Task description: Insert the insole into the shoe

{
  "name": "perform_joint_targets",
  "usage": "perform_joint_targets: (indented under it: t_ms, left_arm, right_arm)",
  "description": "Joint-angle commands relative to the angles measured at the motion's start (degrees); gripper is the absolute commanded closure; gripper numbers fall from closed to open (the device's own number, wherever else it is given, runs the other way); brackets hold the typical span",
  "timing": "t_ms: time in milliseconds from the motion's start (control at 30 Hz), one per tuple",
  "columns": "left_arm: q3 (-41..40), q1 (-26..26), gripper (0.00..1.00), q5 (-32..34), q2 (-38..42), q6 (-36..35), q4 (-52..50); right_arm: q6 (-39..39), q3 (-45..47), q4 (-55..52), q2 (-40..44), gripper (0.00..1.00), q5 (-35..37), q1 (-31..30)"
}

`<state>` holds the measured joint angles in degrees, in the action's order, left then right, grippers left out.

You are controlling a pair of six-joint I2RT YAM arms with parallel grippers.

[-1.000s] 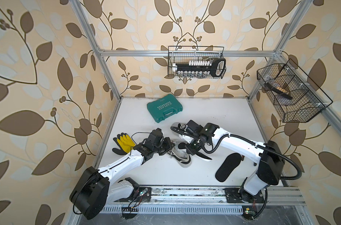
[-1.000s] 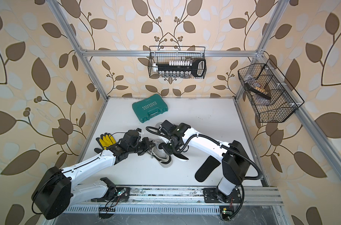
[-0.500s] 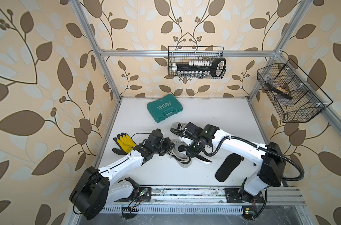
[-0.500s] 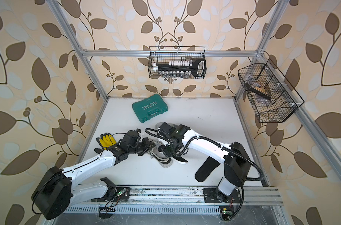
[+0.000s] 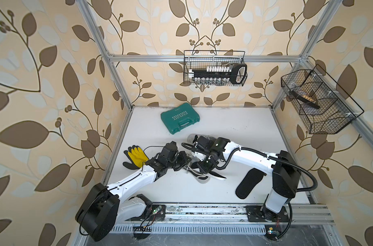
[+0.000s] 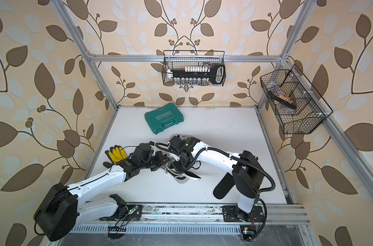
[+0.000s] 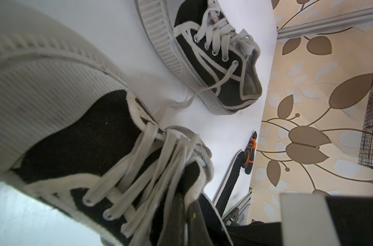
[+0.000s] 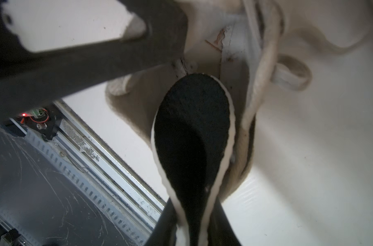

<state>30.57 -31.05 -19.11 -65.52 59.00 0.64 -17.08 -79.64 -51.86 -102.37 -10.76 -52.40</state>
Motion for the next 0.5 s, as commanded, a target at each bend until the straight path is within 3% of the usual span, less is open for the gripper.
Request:
perform_joint_targets:
  t_ms: [0,467]
  left_arm:
    - [0.1,0.3,1.00,-1.1,1.9,0.3,2.4]
    - [0.0,0.3,1.00,-2.7,0.5,0.6,4.0]
  right_arm:
    - [0.5,-2.0,1.1,-2.1,0.78,-1.4,-0.4]
    - [1.7,-0.3,6.3,-2.5,0.78,-0.6,-0.4]
